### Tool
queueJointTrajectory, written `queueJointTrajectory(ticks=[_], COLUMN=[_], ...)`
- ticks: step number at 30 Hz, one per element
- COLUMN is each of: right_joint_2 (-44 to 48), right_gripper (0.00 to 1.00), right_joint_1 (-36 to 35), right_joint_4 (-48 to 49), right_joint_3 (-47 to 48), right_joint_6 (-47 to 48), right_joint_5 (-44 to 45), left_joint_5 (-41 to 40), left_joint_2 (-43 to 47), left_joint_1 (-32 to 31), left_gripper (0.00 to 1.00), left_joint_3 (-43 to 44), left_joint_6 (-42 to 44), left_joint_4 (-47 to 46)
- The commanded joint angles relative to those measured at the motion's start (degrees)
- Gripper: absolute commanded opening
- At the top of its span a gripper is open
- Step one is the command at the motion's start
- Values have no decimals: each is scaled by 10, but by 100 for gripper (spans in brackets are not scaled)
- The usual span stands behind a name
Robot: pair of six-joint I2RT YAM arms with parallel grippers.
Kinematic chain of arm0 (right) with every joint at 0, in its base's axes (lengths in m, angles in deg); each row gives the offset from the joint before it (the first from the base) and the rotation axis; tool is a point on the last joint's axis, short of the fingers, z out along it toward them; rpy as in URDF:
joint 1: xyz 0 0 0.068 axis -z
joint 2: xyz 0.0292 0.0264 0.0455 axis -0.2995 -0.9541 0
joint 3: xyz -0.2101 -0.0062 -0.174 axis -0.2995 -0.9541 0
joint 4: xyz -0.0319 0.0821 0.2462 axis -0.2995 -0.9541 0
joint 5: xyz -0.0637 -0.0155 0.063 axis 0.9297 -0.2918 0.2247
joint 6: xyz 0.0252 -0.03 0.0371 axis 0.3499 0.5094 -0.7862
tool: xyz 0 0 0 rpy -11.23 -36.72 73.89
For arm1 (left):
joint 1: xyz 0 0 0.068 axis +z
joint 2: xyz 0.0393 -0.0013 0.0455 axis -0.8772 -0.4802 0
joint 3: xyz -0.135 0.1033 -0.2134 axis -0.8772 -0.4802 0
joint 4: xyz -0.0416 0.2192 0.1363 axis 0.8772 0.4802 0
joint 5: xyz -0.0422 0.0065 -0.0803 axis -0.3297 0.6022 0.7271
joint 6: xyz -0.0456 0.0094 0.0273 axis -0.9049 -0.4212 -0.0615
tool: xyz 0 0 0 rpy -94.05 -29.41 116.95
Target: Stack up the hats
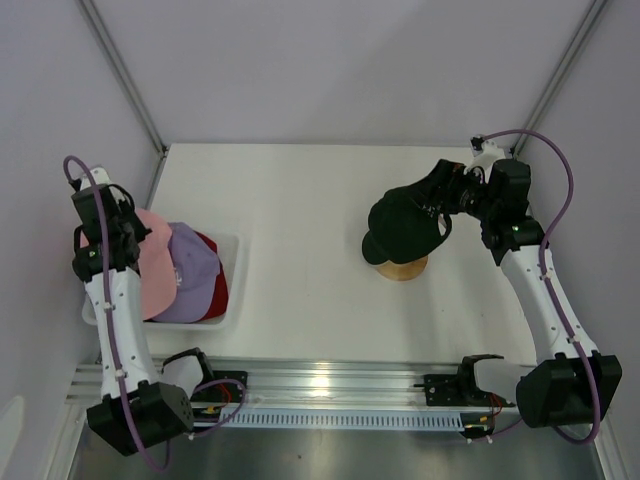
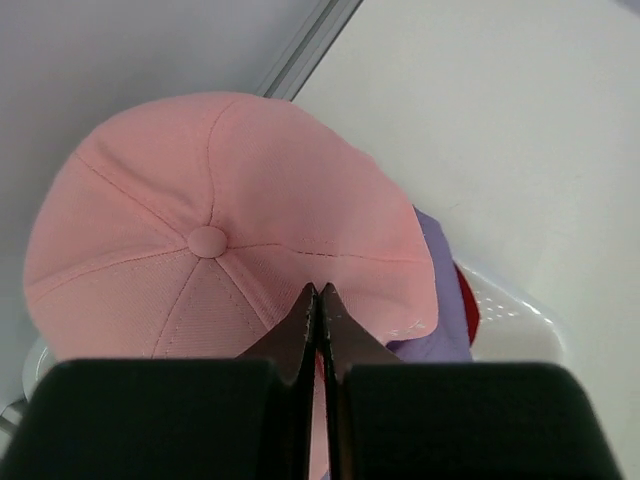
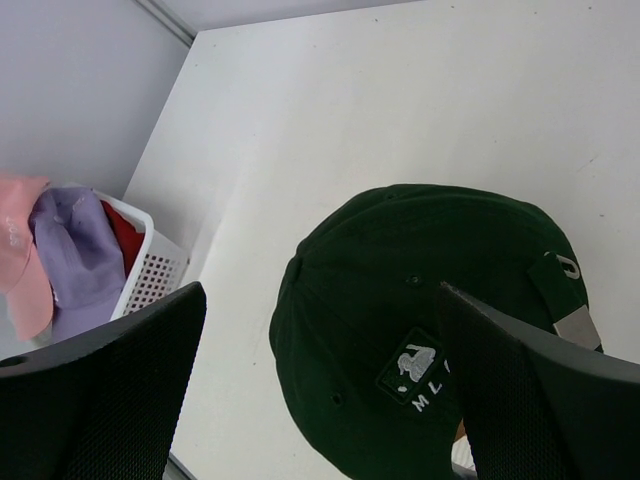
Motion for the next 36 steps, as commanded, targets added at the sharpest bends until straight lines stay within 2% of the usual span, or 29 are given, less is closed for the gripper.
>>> queueJointTrajectory(ticks=[1,8,11,12,16,17,23,27,29,32,36], right_joint_2=[18,24,29,31,44,53,81,104,113,130,147], right_gripper=[99,99,99,99,99,99,100,100,100,99,100], right_joint_1=[-3,-3,-3,-3,-2,0,22,70,96,107,109], right_joint_4=[11,16,22,22,19,24,14,-23,-34,-40,-49], right_joint_3=[18,19,23,25,35,34,28,14,2,-16,-27], right_joint_6=[0,-16,-23,-25,-46,-53,-122,-168,-190,-206,-216], right_joint_5=[13,28,34,34,27,20,19,22,9,-1,6], left_joint_5=[68,218,232,236,268,267,249,298,321,313,228], left_joint_2=[49,85,83,81,58,39,-62,-165,-197,-256,-327], left_joint_1=[5,-22,-91,-133,-245,-285,-427,-479,-503,-544,-598], left_gripper=[1,1,1,1,1,1,1,1,1,1,1], left_joint_3=[57,143,169,173,183,182,185,220,244,299,392], left_joint_6=[-2,6,9,9,5,5,-4,6,13,52,140], left_joint_4=[16,61,72,70,35,14,-95,-196,-215,-230,-198])
